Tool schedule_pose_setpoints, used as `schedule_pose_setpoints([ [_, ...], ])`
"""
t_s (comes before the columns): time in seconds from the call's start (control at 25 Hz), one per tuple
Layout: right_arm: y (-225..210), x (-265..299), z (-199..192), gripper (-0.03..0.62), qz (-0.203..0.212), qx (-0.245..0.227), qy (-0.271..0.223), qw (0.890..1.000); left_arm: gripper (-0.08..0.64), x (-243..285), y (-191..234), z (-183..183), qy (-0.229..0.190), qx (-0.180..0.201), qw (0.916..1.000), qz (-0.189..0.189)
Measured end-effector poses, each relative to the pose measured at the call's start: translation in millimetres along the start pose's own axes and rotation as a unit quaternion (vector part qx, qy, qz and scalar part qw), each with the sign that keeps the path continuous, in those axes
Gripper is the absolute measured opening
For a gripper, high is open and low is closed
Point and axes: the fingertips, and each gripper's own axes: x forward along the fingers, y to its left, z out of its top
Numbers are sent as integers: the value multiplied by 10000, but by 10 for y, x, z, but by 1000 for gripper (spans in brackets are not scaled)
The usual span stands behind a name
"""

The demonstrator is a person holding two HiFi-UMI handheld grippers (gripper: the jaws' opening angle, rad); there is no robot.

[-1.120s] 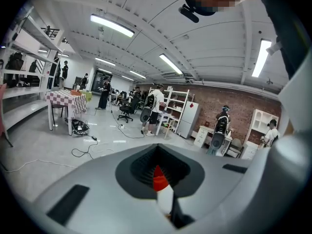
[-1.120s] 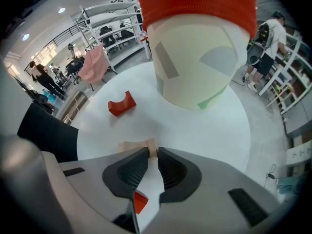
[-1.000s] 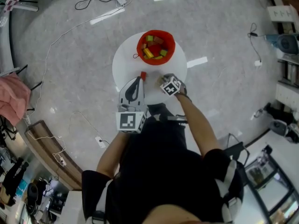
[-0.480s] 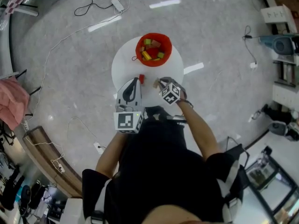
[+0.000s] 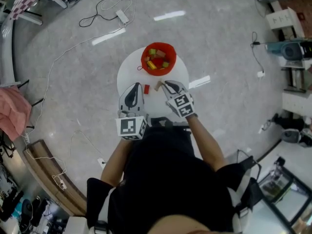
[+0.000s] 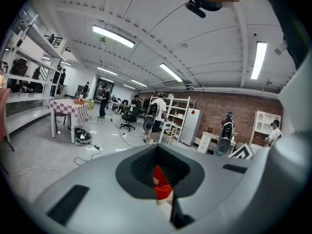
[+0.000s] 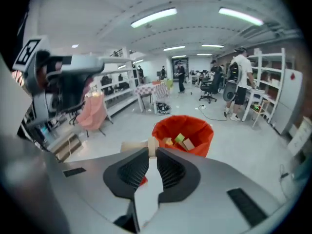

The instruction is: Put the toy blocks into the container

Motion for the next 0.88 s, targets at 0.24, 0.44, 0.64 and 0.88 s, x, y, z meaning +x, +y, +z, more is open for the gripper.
schedule_pose_setpoints([
  [0.24,-474,25,471,51,-627,673,-593,9940,-2,-16,90,73,-33,168,9998,52],
  [0.44,-816,359,355,51,-1015,862,-241,9908,-2,-39,75,69,-23,120,9999,54],
  [0.64,-811,532,221,51,-1060,921,222,9898,-2,-67,96,55,19,122,9999,82],
  [0.88,-912,564,164,52,-1186,1131,275,9861,-2,-69,120,53,52,112,9999,110],
])
